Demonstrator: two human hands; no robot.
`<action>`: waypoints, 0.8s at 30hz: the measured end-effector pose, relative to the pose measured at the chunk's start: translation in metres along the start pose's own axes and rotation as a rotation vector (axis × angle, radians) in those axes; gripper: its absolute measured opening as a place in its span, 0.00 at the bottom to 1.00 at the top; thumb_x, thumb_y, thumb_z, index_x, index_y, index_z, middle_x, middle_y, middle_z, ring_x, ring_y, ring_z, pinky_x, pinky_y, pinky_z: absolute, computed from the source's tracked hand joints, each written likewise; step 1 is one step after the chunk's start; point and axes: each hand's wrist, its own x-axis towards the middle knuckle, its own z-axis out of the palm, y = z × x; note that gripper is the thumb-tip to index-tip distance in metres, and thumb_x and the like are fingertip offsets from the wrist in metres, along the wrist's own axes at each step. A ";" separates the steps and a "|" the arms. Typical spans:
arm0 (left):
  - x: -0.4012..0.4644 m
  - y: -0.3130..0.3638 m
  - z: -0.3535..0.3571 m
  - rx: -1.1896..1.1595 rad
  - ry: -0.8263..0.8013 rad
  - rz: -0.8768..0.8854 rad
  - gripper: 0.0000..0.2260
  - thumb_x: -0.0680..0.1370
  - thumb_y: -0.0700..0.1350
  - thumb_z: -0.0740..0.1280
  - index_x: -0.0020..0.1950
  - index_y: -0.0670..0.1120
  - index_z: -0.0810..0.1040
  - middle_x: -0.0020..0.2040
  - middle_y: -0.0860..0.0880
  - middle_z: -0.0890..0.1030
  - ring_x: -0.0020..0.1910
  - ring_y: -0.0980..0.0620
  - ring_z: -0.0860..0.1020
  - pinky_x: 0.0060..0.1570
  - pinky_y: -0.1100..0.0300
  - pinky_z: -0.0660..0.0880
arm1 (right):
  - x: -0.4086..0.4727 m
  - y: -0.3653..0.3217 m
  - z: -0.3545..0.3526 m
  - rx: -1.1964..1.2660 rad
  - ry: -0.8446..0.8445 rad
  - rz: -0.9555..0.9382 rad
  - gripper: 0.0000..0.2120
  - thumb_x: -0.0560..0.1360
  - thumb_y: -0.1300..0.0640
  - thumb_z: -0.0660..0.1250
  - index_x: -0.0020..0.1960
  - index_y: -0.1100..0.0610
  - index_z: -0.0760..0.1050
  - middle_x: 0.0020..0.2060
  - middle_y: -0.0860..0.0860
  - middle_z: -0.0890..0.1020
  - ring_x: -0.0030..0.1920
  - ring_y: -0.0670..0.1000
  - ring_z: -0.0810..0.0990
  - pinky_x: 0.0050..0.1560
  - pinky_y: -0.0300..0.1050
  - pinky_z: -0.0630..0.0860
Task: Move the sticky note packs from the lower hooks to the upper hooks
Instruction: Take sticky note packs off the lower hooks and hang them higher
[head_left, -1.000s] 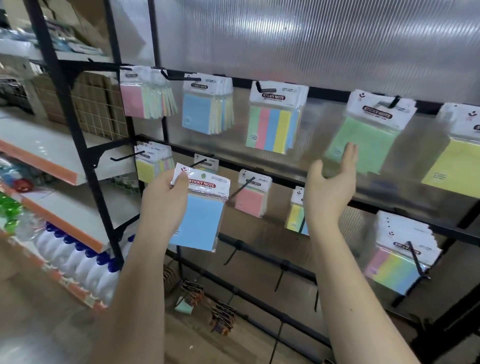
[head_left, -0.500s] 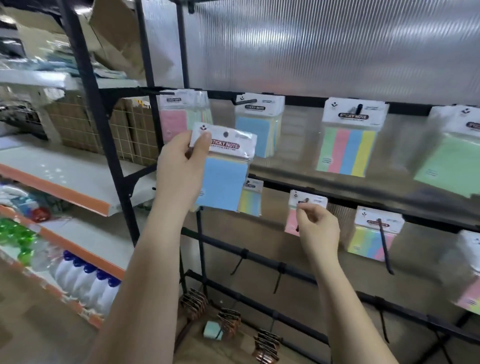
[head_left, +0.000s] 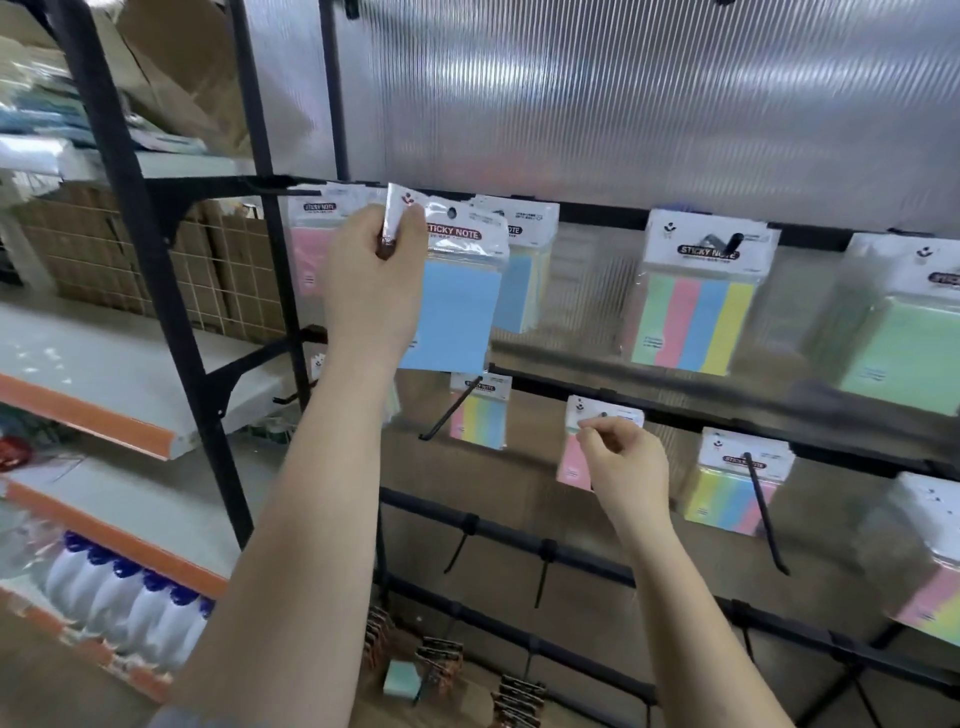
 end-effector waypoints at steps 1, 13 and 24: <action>0.001 -0.002 0.002 -0.002 0.010 -0.018 0.19 0.80 0.47 0.61 0.31 0.48 0.58 0.29 0.52 0.59 0.29 0.55 0.58 0.31 0.59 0.55 | 0.002 0.000 0.000 -0.006 -0.009 -0.001 0.08 0.78 0.61 0.61 0.49 0.53 0.78 0.36 0.43 0.79 0.30 0.41 0.74 0.26 0.26 0.67; 0.012 -0.010 0.023 -0.076 0.001 -0.043 0.20 0.80 0.45 0.61 0.30 0.49 0.60 0.28 0.53 0.62 0.28 0.56 0.60 0.29 0.63 0.58 | 0.030 0.009 0.003 -0.003 -0.028 0.002 0.08 0.77 0.60 0.61 0.47 0.53 0.79 0.33 0.43 0.80 0.32 0.39 0.76 0.33 0.34 0.68; 0.012 -0.024 0.024 -0.056 0.031 -0.008 0.20 0.80 0.45 0.61 0.30 0.49 0.58 0.27 0.55 0.59 0.25 0.59 0.58 0.27 0.66 0.56 | 0.038 0.012 -0.001 -0.060 -0.012 0.016 0.07 0.77 0.60 0.62 0.47 0.53 0.79 0.38 0.42 0.80 0.40 0.39 0.76 0.36 0.30 0.68</action>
